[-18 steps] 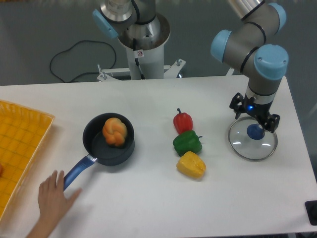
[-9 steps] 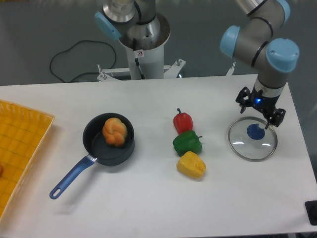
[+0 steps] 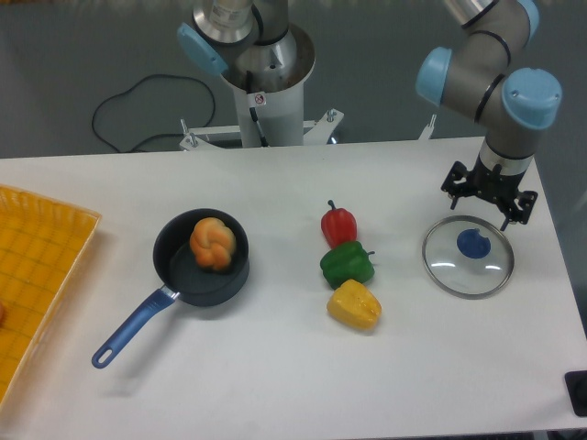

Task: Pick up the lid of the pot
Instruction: 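Lower the open gripper down around the blue lid knob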

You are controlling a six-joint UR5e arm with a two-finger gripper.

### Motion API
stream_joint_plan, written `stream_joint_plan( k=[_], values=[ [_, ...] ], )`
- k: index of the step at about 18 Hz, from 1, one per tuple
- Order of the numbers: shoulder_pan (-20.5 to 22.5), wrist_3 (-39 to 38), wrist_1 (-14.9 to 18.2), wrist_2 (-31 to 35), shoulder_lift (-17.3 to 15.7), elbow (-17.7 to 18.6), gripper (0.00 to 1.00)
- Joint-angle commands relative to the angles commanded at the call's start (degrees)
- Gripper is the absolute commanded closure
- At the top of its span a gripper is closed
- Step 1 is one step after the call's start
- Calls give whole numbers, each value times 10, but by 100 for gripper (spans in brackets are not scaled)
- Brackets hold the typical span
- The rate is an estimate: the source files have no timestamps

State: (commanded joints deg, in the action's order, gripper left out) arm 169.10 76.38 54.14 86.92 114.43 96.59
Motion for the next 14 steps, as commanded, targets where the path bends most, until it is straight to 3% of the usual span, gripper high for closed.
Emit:
stream_joint_plan(
  k=[14],
  values=[
    [-15,3,-35,2,46,-20,0]
  ],
)
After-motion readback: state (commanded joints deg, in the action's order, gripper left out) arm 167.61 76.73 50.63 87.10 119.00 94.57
